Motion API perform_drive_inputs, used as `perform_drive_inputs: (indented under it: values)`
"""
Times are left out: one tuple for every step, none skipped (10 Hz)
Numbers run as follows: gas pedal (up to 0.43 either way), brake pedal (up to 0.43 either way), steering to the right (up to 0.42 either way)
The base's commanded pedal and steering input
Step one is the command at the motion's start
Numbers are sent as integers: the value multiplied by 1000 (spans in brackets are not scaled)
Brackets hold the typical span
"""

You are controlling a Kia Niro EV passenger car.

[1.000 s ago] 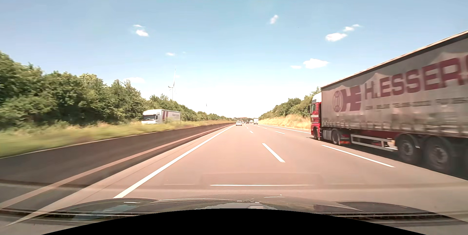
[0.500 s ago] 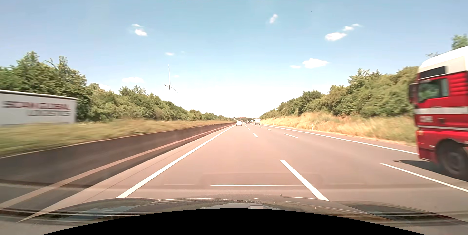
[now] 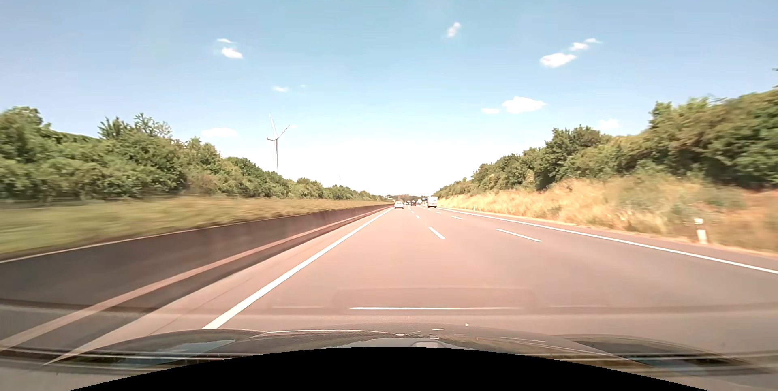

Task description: Follow the waypoints while adhering to traffic rules and regulations

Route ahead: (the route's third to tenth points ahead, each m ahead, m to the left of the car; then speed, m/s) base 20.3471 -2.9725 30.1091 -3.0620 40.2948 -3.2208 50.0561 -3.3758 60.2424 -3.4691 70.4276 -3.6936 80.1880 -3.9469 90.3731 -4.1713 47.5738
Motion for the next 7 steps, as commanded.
perform_drive_inputs:
  values:
    - [409, 0, 1]
    - [409, 0, 1]
    - [409, 0, 1]
    - [409, 0, 1]
    - [409, 0, 1]
    - [421, 0, 1]
    - [461, 0, 1]
